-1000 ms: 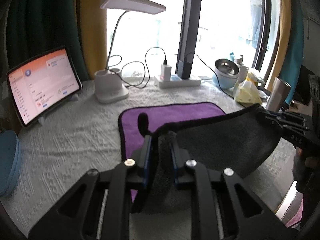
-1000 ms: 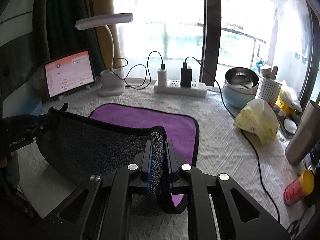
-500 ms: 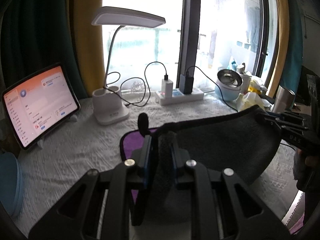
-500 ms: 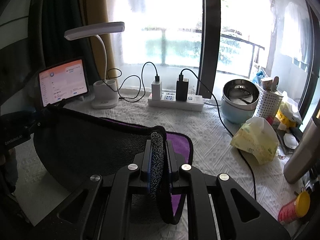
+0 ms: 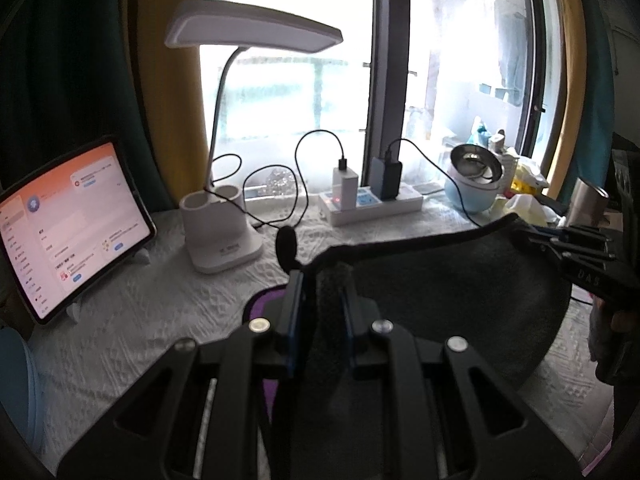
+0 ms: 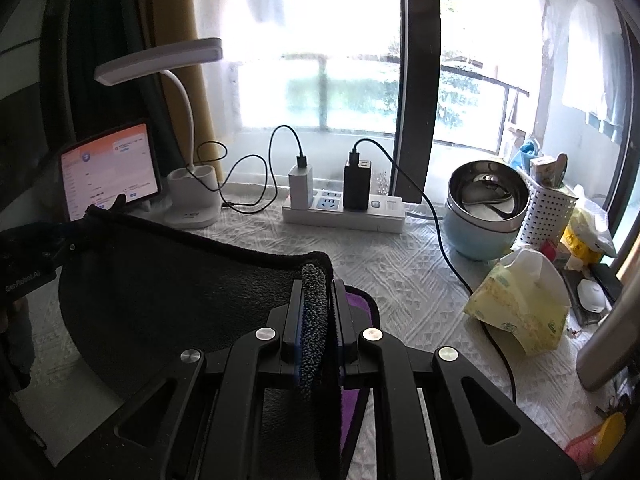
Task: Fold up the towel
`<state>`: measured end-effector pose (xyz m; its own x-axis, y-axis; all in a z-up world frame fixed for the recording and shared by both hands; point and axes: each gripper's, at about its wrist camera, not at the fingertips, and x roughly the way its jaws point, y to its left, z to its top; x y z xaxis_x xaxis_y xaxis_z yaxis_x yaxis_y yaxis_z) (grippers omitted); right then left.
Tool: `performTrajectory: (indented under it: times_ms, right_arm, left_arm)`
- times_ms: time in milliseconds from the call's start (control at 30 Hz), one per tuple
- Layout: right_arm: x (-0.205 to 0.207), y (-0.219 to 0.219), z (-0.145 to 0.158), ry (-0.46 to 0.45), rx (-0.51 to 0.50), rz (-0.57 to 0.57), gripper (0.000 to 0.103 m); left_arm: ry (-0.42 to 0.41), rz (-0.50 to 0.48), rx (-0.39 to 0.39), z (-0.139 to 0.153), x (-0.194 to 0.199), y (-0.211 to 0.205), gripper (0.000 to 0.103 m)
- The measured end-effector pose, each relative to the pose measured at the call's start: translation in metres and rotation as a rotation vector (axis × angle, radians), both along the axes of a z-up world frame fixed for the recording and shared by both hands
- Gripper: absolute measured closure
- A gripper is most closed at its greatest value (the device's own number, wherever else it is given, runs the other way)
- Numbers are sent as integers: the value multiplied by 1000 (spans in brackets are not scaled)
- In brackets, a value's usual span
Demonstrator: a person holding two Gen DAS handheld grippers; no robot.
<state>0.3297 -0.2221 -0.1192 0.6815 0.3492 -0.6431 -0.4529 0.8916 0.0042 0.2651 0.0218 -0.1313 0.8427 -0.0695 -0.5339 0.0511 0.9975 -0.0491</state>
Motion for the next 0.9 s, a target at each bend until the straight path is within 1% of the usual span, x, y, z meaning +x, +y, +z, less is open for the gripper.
performTrajectory:
  times_ms: [300,433,733,900]
  right_arm:
    - [31,6,-28,27,-5,-14,90]
    - [43,12,-38,44,-14,-21,90]
    - [71,22,-65,119,-59,-43,90]
    - [79,23,-79,162,-75,-58,90]
  left_arm:
    - [47,14,19,-27,40,5,85]
    - [78,16,10,-37,54,9,85]
    - [162,17,18,-64,84,11,85]
    - [212,24,19,-75,95,11,83]
